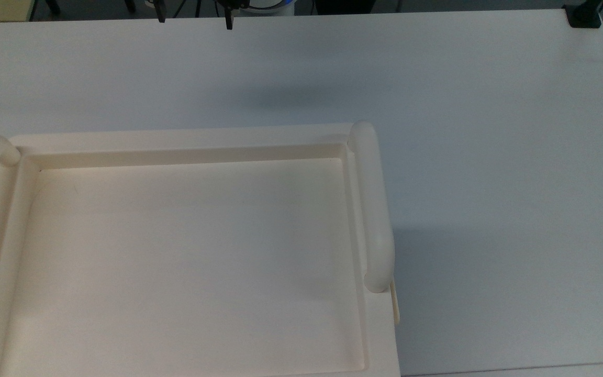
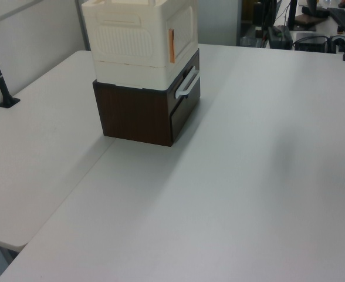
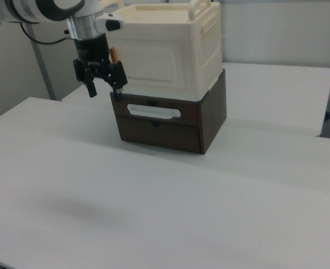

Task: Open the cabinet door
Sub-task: 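Move the gripper toward the orange handle edge of the cream cabinet door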

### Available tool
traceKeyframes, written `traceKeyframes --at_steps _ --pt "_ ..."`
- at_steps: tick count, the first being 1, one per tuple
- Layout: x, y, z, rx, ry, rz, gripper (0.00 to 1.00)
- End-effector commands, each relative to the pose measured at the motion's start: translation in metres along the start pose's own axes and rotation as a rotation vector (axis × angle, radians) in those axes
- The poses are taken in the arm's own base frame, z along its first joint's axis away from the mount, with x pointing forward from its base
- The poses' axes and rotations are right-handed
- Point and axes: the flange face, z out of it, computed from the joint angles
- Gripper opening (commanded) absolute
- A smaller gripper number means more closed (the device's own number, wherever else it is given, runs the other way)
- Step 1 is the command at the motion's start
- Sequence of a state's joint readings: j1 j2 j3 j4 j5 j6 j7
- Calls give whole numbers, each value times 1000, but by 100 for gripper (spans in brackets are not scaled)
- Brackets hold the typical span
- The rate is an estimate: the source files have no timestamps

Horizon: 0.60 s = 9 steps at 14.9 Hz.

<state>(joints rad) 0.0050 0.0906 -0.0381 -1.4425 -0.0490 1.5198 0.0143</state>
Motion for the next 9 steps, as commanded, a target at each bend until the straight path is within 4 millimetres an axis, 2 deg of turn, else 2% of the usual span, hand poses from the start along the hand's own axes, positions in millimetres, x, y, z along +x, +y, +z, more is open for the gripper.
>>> traceKeyframes --at_steps 1,9 --pt "-2 -3 0 -20 23 8 100" --pt "1 -4 2 -20 31 7 100"
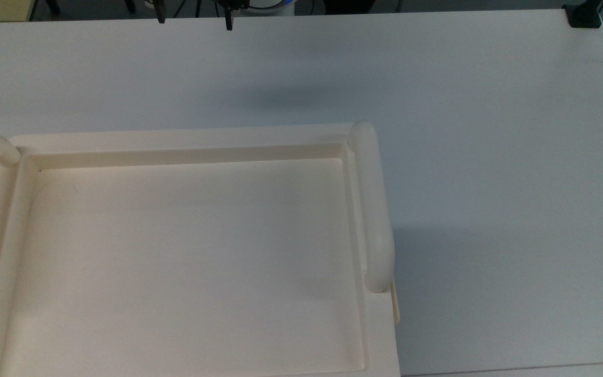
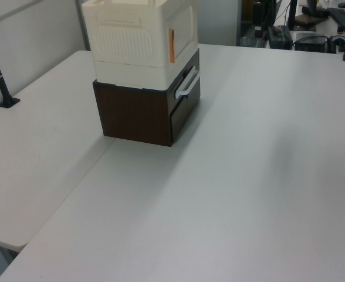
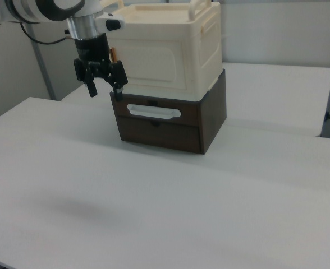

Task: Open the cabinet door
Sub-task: 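Move the gripper toward the orange handle edge of the cream cabinet door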

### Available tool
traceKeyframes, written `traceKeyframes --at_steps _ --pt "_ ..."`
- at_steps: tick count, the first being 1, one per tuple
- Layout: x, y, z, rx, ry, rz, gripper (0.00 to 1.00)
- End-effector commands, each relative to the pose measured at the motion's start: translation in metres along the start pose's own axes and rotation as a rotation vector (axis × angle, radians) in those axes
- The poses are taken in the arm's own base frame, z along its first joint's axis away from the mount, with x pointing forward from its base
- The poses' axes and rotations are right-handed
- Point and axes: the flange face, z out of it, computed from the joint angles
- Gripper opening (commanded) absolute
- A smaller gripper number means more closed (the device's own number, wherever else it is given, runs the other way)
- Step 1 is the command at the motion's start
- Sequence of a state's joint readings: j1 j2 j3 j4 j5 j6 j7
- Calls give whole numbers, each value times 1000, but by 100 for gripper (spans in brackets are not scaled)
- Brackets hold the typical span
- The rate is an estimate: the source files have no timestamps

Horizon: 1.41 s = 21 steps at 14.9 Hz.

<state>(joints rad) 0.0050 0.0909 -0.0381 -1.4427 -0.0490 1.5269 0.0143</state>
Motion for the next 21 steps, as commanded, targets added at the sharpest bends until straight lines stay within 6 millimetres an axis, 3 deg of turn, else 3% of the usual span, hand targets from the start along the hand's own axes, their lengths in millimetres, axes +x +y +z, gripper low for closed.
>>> traceKeyframes --at_steps 1,6,8,9,11,13,21 --pt "2 -4 4 -20 23 7 100" --pt "11 -7 5 -7 72 -12 100" --pt "24 -11 19 -10 74 -32 100" --pt "33 -16 16 -7 109 -37 100" --pt "54 -46 16 -4 201 -64 100" --pt "68 -54 13 8 285 -38 100" --pt "85 -119 -17 75 585 -28 100"
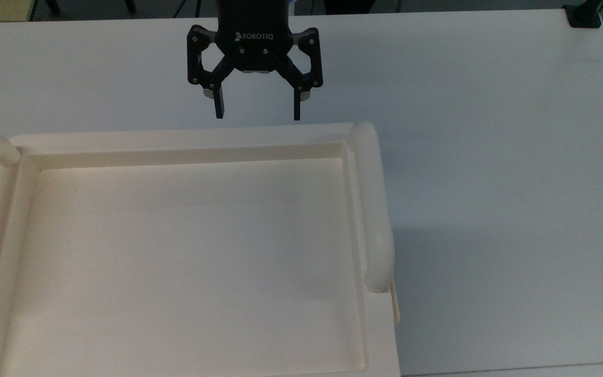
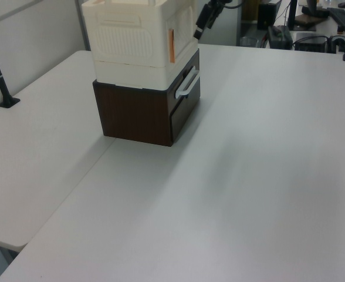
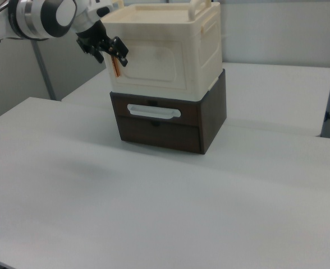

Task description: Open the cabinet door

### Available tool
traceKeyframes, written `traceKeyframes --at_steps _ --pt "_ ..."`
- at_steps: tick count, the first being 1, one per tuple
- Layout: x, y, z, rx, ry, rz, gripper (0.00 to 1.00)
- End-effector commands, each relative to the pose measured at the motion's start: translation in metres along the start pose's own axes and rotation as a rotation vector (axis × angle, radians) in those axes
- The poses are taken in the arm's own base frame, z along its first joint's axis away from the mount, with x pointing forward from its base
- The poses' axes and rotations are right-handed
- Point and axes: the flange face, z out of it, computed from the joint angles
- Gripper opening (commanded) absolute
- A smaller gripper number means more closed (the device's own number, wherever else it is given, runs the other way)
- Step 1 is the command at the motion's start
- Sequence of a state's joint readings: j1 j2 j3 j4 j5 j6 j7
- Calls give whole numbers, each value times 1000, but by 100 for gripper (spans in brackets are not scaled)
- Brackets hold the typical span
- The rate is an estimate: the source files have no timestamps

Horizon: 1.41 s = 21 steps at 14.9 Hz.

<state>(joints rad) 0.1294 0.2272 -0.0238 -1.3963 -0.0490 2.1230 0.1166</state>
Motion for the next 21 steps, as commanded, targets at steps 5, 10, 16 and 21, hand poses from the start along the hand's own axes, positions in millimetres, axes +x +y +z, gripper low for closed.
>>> traceKeyframes --at_steps 5,10,16,21 --pt "14 -41 -4 -13 168 -49 88" --pt "14 -55 18 -34 193 -98 75" --pt "15 -57 28 -32 203 -106 49" --pt "15 -55 33 -34 200 -108 31"
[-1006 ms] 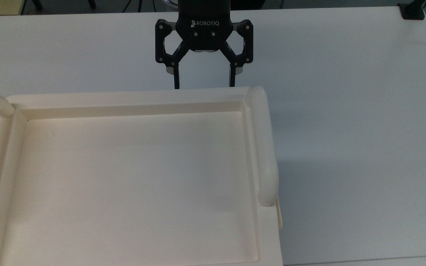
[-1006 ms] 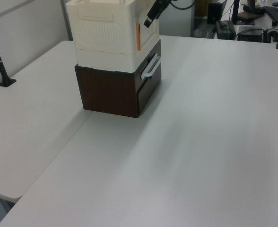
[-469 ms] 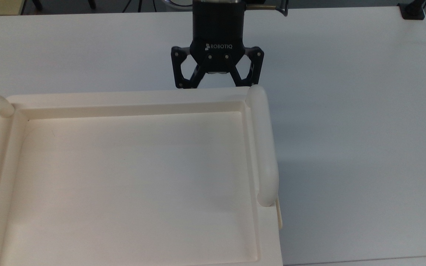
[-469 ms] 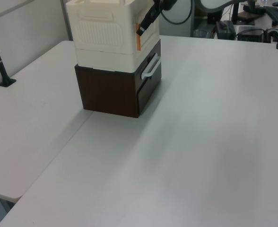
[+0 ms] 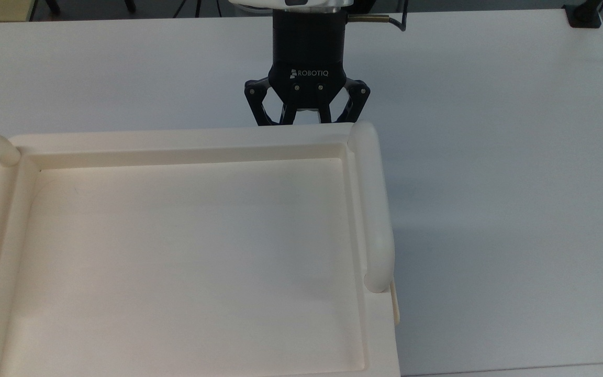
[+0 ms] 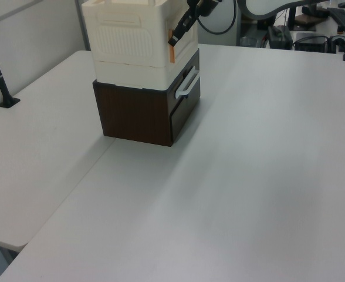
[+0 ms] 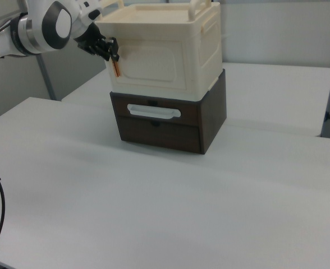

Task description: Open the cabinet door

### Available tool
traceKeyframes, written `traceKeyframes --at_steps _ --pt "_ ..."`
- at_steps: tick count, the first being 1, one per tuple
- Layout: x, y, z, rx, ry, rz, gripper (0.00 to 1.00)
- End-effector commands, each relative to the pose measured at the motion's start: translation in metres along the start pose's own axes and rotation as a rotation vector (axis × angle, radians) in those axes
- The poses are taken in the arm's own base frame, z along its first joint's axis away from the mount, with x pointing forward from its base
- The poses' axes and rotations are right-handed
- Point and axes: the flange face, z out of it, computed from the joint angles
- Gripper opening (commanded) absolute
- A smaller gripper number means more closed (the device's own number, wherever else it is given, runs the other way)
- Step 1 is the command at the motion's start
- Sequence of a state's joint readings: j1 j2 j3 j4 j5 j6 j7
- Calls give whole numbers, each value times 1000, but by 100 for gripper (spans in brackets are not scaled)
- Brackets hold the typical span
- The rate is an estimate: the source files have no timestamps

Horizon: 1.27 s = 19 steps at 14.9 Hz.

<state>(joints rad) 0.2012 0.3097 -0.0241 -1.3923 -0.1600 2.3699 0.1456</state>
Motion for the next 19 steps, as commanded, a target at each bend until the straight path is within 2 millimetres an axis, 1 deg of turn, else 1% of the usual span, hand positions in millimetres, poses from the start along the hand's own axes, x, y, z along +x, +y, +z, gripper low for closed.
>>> traceKeyframes --at_steps 1,7,10,13,15,17,19 --pt "1 -1 2 -14 20 -1 29" --pt "-1 7 6 -22 12 4 9" --pt "-3 8 7 -24 3 5 7" --pt "-12 8 12 -29 -42 -5 7" --pt "-24 12 11 -41 -136 -22 10" --pt "-31 16 4 -46 -229 -24 19" --pt "-37 24 -9 -53 -299 -14 33"
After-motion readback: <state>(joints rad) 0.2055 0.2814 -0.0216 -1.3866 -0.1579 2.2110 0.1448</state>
